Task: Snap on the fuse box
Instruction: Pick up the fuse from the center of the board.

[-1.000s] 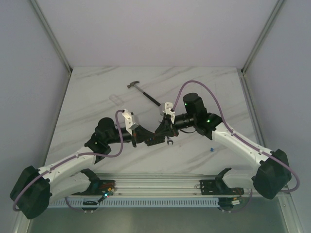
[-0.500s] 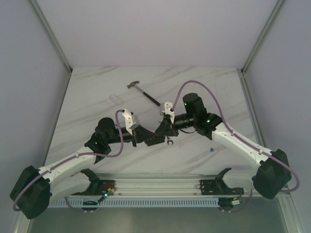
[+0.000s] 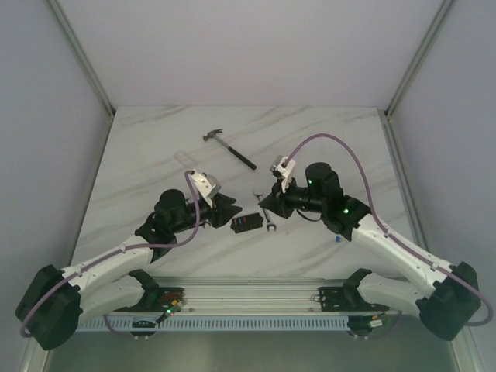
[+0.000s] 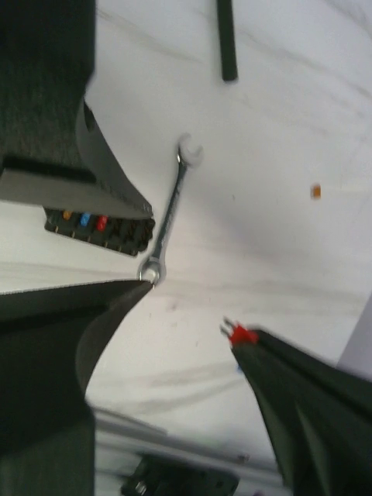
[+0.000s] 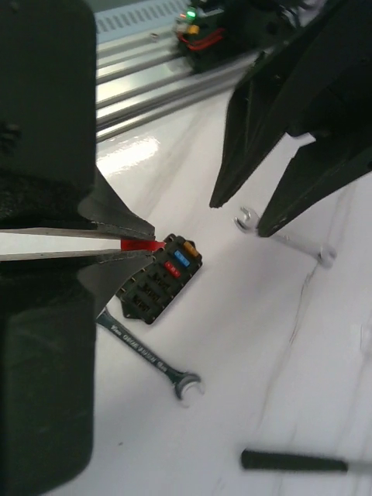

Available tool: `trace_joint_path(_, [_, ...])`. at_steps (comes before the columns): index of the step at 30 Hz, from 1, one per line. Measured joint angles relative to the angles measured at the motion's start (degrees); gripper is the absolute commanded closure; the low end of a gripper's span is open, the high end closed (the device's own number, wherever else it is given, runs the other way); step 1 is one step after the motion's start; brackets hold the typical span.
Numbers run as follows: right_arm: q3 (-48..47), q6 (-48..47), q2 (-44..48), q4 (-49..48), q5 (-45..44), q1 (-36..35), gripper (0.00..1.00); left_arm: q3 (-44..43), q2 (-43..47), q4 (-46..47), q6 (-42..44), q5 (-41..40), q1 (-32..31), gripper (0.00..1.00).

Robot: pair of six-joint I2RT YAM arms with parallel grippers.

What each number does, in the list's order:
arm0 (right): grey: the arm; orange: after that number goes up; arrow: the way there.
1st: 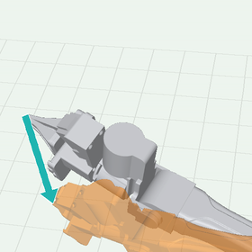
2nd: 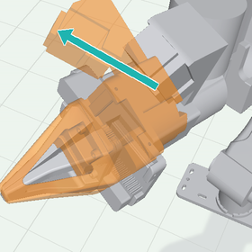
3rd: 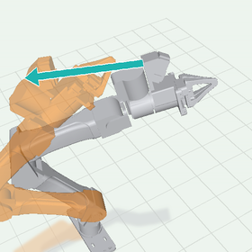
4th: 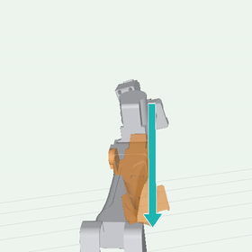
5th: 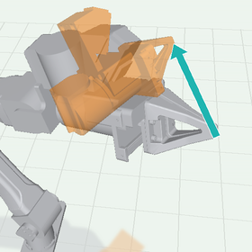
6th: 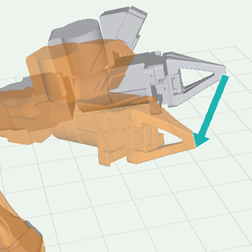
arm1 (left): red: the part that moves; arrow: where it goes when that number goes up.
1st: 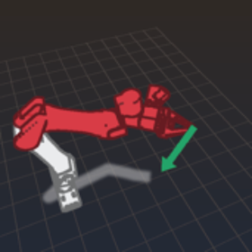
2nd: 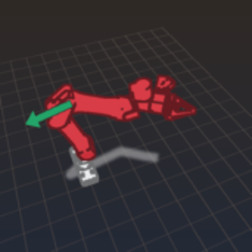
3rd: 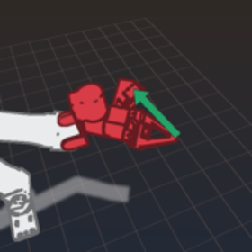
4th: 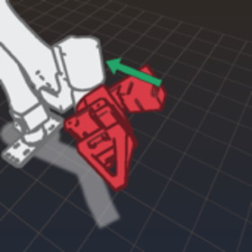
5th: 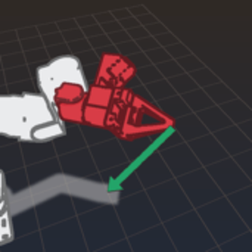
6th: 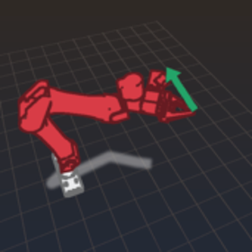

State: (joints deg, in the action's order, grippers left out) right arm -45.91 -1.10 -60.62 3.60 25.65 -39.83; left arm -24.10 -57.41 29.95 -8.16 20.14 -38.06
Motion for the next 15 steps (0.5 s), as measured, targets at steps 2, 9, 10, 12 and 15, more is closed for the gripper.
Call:
trace_joint_path(2, [0.4,3.4,1.5,0.2,-5.6,-1.4,1.0,0.7,0.3,0.0,-1.6,-4.3,0.0,0.35])
trace_joint_path(9, [-0.4,14.4,-1.4,3.0,-20.9,-6.6,1.0,4.9,0.0,0.9,-7.7,-14.4,1.2,0.2])
trace_joint_path(10, [-0.9,15.8,-2.9,4.0,-22.8,-7.4,1.0,5.1,-0.2,0.9,-8.5,-15.5,1.5,0.19])
trace_joint_path(12, [-2.3,18.0,-5.9,5.9,-26.2,-9.3,1.0,5.3,-0.7,1.0,-9.7,-17.0,2.1,0.18])
trace_joint_path(15, [-4.8,20.8,-10.0,8.4,-30.6,-11.9,1.0,5.4,-2.2,1.0,-11.0,-18.1,3.3,0.15])
